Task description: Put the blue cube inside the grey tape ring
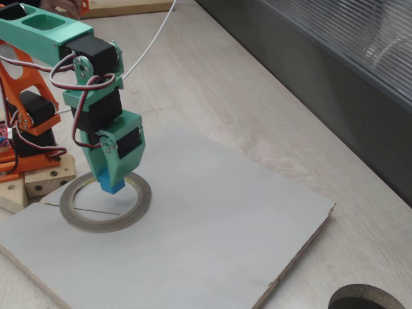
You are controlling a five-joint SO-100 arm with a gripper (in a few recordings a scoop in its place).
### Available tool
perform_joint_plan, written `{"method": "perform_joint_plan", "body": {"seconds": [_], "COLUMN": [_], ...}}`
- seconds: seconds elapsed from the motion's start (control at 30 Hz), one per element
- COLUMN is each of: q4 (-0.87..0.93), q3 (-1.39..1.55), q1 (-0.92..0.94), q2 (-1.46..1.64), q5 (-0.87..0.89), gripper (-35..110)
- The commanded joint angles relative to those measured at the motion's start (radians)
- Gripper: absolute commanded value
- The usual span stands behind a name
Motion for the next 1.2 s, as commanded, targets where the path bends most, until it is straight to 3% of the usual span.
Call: {"method": "perform_joint_plan", "body": {"seconds": [0.0, 0.4, 0.63, 1.17], "q4": [0.0, 0.0, -0.002, -0.003], "q3": [0.015, 0.015, 0.015, 0.13], "q1": [0.005, 0.011, 0.153, 0.153], "q2": [0.032, 0.032, 0.031, 0.123], "q5": [0.012, 0.012, 0.011, 0.011], "gripper": [4, 4, 4, 4]}}
